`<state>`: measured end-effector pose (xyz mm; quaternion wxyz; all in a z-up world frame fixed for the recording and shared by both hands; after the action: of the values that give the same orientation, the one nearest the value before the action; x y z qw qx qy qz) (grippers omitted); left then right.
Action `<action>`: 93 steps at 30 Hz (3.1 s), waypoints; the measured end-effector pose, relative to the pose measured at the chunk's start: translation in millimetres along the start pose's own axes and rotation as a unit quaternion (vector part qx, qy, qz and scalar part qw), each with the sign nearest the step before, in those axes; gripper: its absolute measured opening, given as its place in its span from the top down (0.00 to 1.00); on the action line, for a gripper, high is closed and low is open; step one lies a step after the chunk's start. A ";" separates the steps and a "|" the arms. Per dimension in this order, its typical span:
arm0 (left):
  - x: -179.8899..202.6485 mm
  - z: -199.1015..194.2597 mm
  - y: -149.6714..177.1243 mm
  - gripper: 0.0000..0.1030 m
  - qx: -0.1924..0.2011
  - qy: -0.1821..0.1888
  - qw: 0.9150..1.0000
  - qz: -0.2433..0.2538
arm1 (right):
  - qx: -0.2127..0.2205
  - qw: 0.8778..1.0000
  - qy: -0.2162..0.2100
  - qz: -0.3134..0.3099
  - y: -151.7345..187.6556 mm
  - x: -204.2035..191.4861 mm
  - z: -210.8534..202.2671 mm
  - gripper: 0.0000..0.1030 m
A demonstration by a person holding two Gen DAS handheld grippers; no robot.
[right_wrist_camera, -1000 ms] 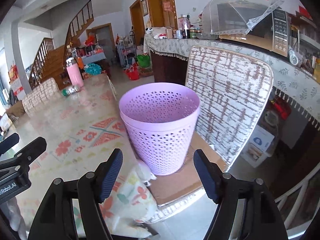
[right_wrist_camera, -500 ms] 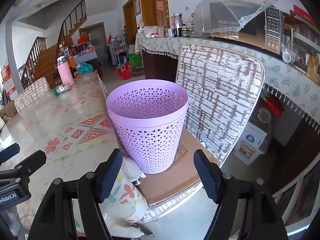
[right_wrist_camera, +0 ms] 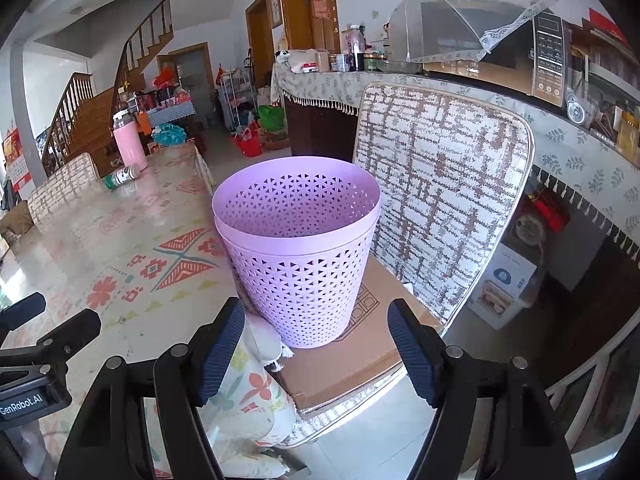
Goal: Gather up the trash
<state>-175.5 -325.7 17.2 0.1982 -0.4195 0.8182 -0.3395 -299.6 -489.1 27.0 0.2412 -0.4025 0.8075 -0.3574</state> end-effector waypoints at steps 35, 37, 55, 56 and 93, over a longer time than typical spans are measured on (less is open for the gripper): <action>9.6 11.5 3.7 0.01 -0.023 0.017 1.000 0.008 | -0.005 1.000 -0.001 0.008 4.9 5.2 5.1 0.23; 10.1 12.1 4.0 0.01 -0.024 0.017 1.000 0.009 | -0.006 1.000 -0.001 0.009 5.4 5.9 5.5 0.23; 17.6 16.7 5.4 0.01 -0.030 0.018 0.999 0.016 | -0.009 1.000 -0.006 0.019 10.3 12.3 10.9 0.22; 18.4 17.2 5.2 0.01 -0.030 0.017 0.999 0.017 | -0.009 1.000 -0.007 0.020 10.3 12.6 10.9 0.22; 71.4 9.7 -41.4 0.01 0.065 0.007 0.995 0.079 | 0.042 0.998 0.010 0.055 -0.5 52.0 5.0 0.20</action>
<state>-187.4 -405.4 37.6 0.2460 -0.3374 0.8261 -0.3784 -325.0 -534.0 18.9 0.2690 -0.3439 0.8150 -0.3810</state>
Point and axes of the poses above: each gripper's, at about its wrist camera, not at the fingertips, and z roughly the way its jaws point, x to its right, y to its underside, the point moved 5 cm from there along z, roughly the way its jaws point, and after that the axes turned 2 degrees about -y, right-handed, at the moved point
